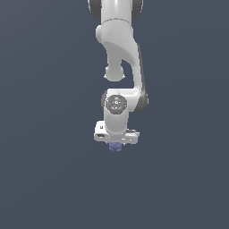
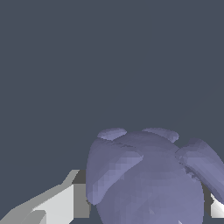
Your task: Pick up the object and move it to a goal position.
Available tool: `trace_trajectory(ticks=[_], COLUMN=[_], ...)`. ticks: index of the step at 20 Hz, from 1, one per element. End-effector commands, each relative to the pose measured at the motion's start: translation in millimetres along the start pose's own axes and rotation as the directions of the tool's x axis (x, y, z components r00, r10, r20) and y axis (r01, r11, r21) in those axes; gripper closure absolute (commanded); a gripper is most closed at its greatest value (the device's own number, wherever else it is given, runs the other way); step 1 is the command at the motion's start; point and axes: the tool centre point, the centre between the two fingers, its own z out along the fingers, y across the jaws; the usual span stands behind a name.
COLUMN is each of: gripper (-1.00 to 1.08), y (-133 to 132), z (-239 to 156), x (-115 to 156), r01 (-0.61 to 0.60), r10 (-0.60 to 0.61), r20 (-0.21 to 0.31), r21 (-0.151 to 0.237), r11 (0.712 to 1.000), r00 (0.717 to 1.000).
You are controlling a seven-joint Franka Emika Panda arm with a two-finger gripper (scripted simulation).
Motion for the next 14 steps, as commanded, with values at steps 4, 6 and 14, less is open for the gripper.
trace_trajectory(ticks=[4, 6, 14], gripper=[1.08, 1.08, 1.08], y=[-8, -12, -31], z=[-29, -43, -114], x=[-13, -19, -52], r01=[0.000, 0.000, 0.000], r10=[0.000, 0.000, 0.000], r20=[-0.001, -0.001, -0.001], r21=[0.000, 0.000, 0.000], r11=[1.000, 1.000, 1.000], r00=[1.000, 1.000, 1.000])
